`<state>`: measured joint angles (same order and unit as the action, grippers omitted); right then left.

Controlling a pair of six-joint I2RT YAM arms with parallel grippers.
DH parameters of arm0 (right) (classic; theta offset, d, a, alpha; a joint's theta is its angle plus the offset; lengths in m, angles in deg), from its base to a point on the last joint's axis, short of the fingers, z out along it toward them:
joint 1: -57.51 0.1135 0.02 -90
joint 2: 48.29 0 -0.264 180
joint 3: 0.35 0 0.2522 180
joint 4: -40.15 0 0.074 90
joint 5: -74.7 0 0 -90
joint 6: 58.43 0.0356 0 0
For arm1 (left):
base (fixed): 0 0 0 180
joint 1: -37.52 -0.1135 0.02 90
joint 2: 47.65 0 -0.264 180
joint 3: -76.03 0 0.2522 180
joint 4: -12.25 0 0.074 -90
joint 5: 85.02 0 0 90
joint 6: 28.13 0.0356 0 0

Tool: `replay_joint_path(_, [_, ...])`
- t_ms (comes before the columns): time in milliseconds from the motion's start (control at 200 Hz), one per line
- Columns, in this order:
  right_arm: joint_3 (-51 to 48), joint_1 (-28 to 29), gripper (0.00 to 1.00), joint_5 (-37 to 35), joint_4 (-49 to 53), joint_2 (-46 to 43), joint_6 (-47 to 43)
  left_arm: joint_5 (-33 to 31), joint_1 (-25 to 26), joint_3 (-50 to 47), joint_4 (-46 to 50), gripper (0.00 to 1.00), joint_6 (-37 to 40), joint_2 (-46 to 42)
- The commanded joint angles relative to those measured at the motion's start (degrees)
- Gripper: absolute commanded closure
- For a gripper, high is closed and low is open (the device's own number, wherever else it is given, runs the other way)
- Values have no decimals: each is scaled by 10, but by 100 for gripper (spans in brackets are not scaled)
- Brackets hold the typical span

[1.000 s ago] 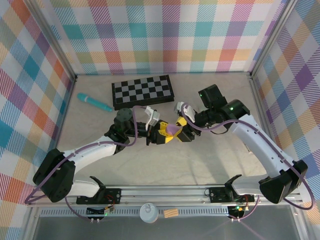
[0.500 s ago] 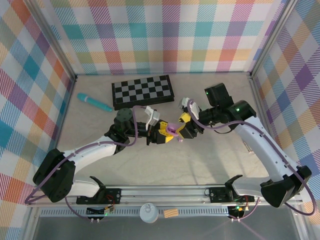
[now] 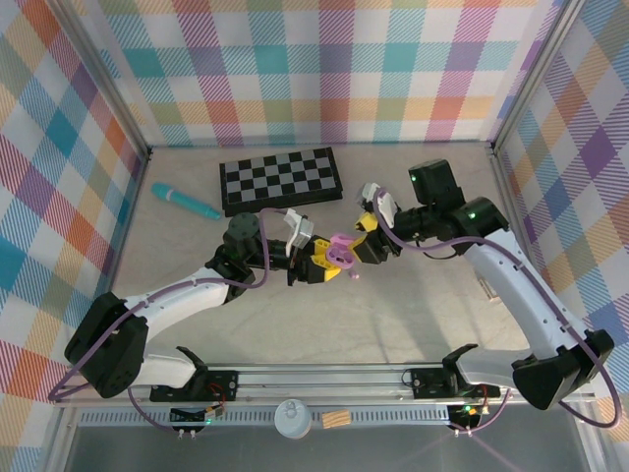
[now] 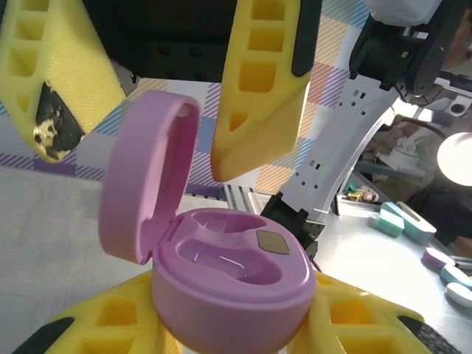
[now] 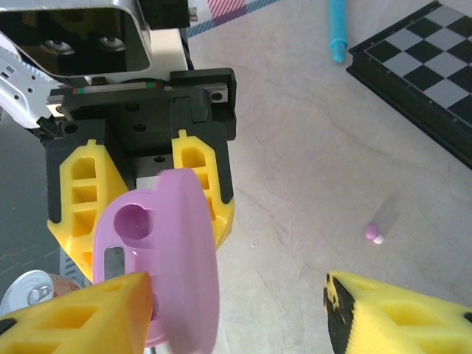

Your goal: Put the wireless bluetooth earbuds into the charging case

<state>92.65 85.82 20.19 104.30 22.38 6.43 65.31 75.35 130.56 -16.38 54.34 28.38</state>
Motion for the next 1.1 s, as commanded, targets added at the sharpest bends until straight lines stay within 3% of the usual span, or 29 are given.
replay_joint_path(0, [-3, -5, 36, 30, -23, -28, 11, -4, 4, 0, -34, 75, 18, -2])
replay_joint_path(210, [-24, -21, 33, 62, -95, -77, 74, -44, 2, -20, -96, 75, 1, 4])
replay_joint_path(310, [-61, -58, 33, 70, -182, -107, 164, -60, -4, -29, -146, 75, -23, 15])
replay_joint_path(450, [-130, -117, 33, 14, -291, -145, 309, -81, -16, -47, -231, 75, -62, 36])
replay_joint_path(595, [-187, -143, 33, -84, -306, -164, 377, -88, -27, -59, -267, 75, -77, 44])
replay_joint_path(720, [-231, -143, 33, -185, -272, -141, 420, -93, -36, -67, -264, 74, -74, 35])
replay_joint_path(870, [-276, -138, 34, -196, -232, -78, 466, -95, -47, -77, -249, 74, -65, 21])
replay_joint_path(1095, [-273, -34, 39, -284, -199, 47, 483, -93, -61, -88, -219, 74, -59, -2])
